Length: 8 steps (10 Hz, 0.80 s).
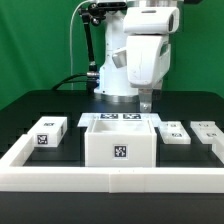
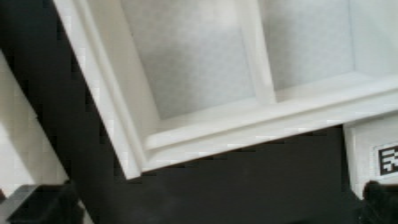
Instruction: Assemble cabinet
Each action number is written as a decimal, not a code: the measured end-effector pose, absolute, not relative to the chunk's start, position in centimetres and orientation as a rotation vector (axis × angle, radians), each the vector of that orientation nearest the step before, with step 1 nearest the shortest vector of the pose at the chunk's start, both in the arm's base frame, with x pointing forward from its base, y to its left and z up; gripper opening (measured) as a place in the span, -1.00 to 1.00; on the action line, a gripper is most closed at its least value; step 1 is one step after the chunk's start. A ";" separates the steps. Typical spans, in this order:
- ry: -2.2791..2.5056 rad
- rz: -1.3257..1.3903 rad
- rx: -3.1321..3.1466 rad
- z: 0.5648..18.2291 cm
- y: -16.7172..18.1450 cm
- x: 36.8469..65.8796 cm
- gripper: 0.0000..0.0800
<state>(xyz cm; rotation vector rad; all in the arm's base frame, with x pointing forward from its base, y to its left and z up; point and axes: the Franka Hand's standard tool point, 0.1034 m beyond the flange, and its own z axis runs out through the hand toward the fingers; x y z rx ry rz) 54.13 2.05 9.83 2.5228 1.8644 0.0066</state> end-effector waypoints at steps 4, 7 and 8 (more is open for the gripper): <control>2.072 0.082 2.301 9.4 1.2 53.8 1.00; 2.142 0.076 2.228 8.9 0.4 53.3 1.00; 2.141 0.075 2.229 8.9 0.3 53.3 1.00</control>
Offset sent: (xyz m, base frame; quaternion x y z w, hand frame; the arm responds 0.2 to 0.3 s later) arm -0.0125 -0.0050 0.0000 -0.0414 0.0087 -0.1801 0.9827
